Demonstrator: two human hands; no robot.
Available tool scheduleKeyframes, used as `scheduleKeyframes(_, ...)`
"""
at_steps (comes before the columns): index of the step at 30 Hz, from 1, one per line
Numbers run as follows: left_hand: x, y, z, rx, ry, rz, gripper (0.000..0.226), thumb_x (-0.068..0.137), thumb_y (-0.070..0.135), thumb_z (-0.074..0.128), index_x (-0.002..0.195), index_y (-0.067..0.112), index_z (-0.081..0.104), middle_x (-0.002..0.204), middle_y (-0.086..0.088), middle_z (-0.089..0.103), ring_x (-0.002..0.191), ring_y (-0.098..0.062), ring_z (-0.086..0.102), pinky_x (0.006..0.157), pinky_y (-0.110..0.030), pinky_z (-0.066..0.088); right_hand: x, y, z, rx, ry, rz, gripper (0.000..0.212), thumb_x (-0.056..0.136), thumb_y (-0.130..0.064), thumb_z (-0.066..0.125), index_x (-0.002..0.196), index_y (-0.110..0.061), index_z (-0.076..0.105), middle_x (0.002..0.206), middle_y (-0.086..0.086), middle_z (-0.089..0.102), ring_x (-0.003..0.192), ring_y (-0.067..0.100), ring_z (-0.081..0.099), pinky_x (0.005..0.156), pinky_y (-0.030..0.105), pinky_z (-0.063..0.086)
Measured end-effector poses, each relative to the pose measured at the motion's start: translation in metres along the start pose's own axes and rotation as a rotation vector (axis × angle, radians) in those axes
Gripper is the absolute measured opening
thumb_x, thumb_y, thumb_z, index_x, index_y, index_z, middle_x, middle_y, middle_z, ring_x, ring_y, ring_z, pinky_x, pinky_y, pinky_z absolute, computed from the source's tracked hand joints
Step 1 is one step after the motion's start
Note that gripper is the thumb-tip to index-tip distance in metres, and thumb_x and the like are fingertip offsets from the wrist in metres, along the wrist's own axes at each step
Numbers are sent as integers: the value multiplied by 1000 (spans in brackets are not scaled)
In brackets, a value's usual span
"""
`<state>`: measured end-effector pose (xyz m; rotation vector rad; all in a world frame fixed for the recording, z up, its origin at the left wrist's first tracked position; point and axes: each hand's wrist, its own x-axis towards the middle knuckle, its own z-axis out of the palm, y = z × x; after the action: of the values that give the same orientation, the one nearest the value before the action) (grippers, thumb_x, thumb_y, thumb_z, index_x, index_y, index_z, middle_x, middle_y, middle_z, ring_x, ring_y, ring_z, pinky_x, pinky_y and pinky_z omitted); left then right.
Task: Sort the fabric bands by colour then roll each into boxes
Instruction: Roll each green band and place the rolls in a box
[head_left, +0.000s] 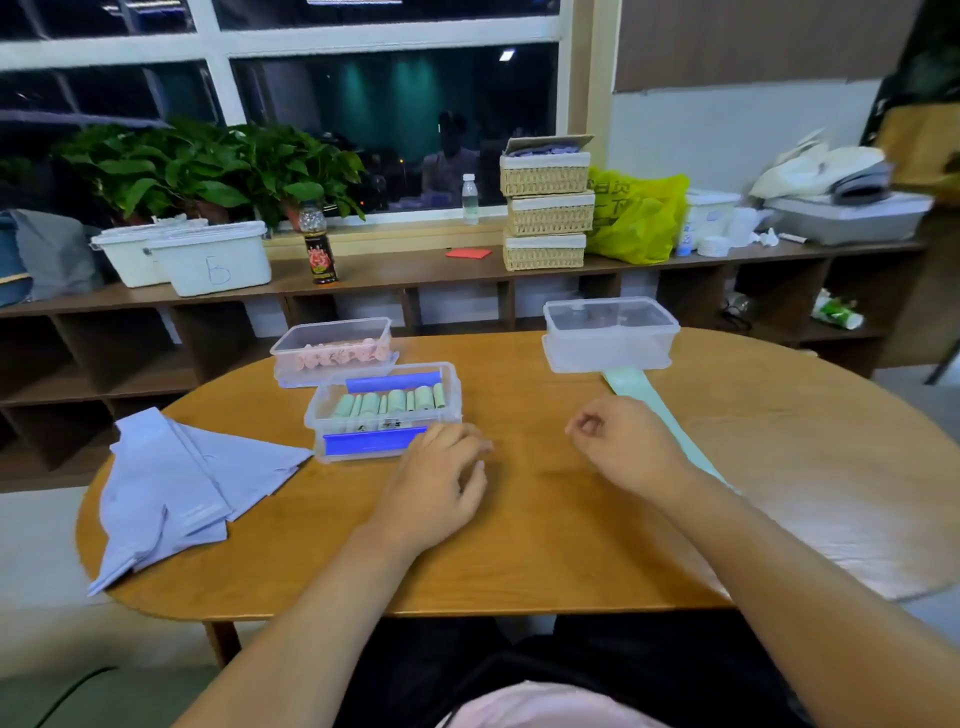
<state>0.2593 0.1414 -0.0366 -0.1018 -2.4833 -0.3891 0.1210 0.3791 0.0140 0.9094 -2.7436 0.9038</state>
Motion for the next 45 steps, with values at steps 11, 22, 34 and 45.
scheduleKeyframes(11, 25, 31, 36, -75, -84, -75, 25, 99, 29, 56, 120, 28, 69, 120, 15, 60, 117, -8, 53, 102, -38, 49, 8, 77, -14, -401, 28, 236, 34, 99, -38, 56, 127, -21, 65, 113, 4, 71, 104, 25, 58, 78, 41, 57)
scheduleKeyframes(22, 26, 30, 34, -99, -86, -191, 20, 101, 28, 60, 119, 34, 65, 116, 20, 55, 108, 0, 51, 93, -23, 46, 19, 76, -25, -348, 0, 356, 17, 97, -31, 59, 93, -20, 72, 82, 0, 68, 68, 19, 67, 62, 38, 64)
scheduleKeyframes(34, 26, 28, 36, -91, -78, -180, 19, 101, 27, 59, 118, 33, 64, 116, 19, 56, 110, -1, 49, 96, -26, 47, 21, 34, -15, -426, 40, 197, 23, 100, -33, 51, 86, -22, 65, 79, 0, 63, 67, 18, 60, 52, 31, 45)
scheduleKeyframes(45, 26, 27, 40, -41, -125, -232, 26, 99, 30, 57, 123, 30, 65, 116, 15, 63, 115, -10, 53, 100, -34, 47, 12, -10, 34, -47, -48, -31, 19, 101, -37, 61, 100, -29, 78, 90, -11, 75, 81, 12, 70, 72, 34, 61)
